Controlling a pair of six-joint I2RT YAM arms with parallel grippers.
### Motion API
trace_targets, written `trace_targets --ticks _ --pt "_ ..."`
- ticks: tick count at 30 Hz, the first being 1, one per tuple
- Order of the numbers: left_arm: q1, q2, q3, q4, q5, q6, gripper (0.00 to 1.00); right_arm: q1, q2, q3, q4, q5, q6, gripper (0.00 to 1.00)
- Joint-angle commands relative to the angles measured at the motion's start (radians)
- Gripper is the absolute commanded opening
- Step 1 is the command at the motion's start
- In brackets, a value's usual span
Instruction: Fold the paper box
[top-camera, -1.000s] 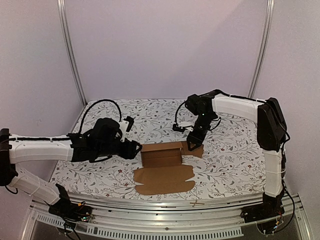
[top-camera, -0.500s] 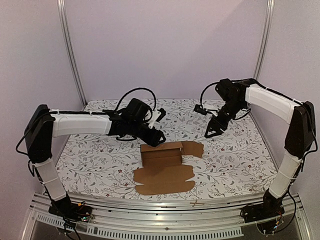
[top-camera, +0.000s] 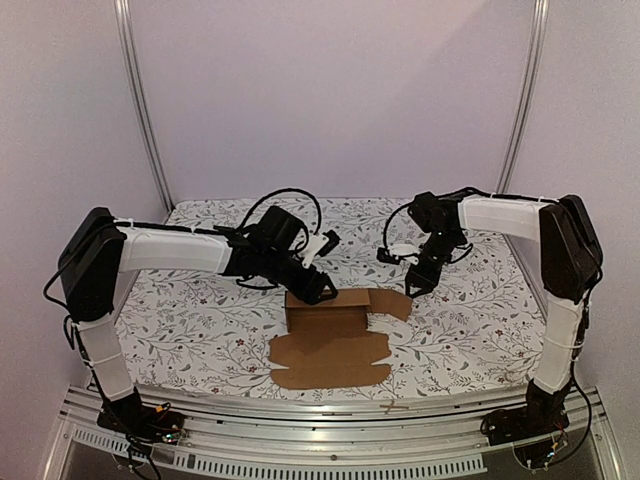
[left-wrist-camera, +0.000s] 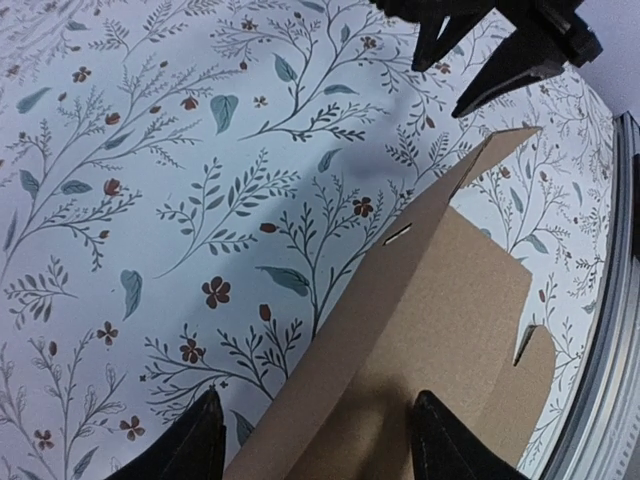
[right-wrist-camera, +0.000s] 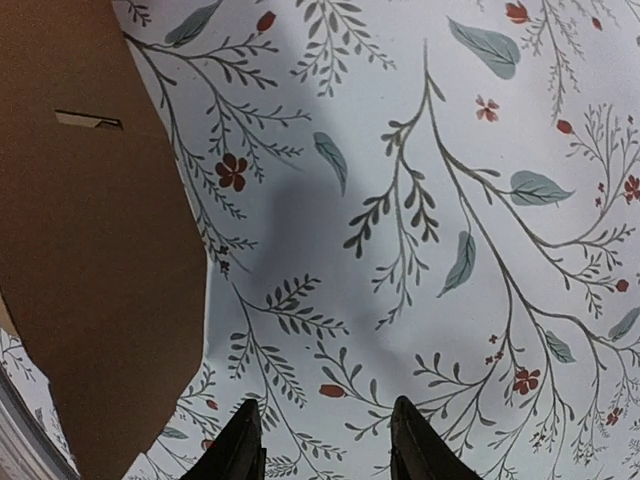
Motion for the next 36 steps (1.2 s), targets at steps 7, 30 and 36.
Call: trace_targets --ticks 7,30,36 --pt "0.046 0.040 -0.066 0.066 0.064 -0.050 0.60 0.167 -0.020 -0.052 0.023 -0.072 -0.069 0.44" --pt "0.123 0.068 -0.141 0.246 0.288 -0.154 0.54 0.213 0.019 -0.043 0.233 -0.208 0.083 0.49" --pt "0.123 0.056 -0.179 0.273 0.292 -0.187 0.52 0.215 -0.005 -0.110 0.369 -0.211 0.170 0.48"
